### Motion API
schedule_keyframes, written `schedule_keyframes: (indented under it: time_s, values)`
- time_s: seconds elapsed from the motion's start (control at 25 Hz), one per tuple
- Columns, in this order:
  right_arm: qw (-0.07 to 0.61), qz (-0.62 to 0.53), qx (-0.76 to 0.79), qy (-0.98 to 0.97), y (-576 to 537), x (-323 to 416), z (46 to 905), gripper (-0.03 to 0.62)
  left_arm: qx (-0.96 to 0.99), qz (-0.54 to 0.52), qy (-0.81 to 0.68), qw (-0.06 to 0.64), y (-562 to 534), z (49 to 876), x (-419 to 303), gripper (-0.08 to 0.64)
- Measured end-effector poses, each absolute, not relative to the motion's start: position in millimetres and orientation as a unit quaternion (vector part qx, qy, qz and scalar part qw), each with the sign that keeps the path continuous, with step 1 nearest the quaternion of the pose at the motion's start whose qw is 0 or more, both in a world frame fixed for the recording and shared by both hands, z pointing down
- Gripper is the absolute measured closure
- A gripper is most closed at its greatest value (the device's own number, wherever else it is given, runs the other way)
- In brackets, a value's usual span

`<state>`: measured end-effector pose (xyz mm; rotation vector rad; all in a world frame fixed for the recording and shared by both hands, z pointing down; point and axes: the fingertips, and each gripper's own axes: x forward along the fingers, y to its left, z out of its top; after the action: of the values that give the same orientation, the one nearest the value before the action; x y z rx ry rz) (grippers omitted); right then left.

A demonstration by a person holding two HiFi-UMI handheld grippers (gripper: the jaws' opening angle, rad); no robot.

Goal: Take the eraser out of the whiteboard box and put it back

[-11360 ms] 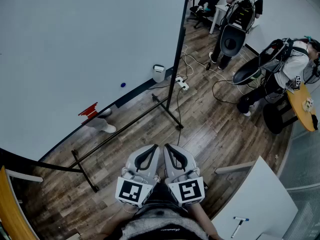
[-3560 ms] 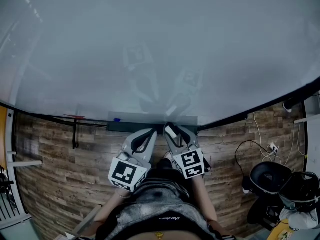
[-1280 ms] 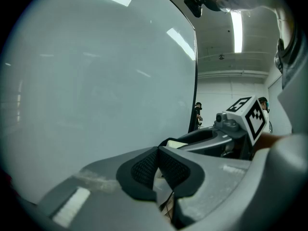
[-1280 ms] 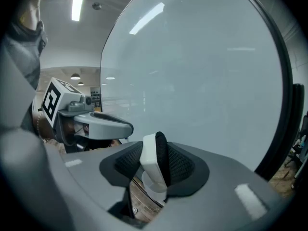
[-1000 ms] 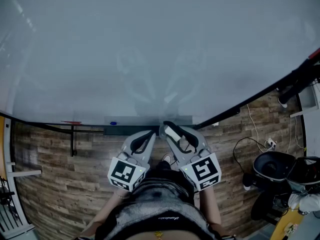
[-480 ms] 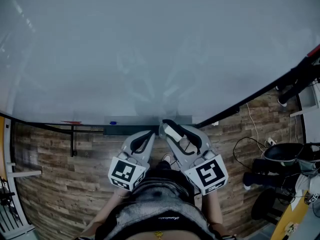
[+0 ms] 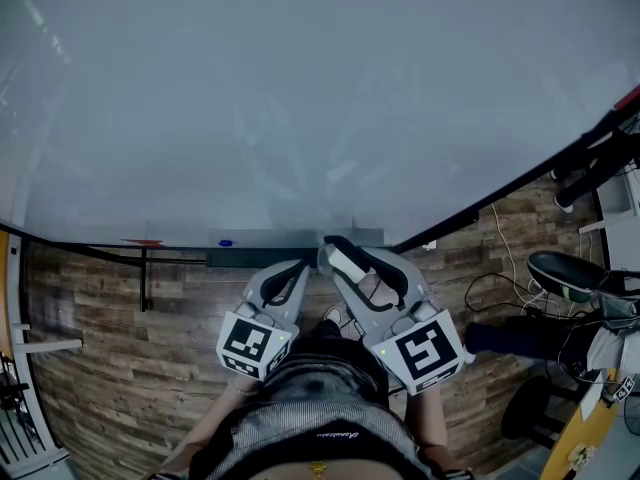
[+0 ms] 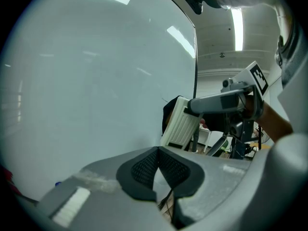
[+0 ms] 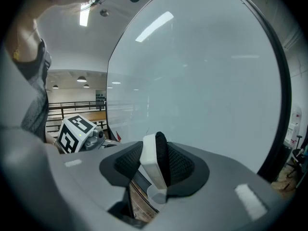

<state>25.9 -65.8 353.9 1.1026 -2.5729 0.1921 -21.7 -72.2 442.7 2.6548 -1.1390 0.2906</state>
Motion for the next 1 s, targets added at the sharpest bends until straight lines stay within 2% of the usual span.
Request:
schedule_keyframes:
  time_s: [1.0]
  values:
    - [0.170,0.061,0.384,-0.905,-44,24,347,0.433,0.909,0.096,-0.389,0.112,-52,434,-20,0.558]
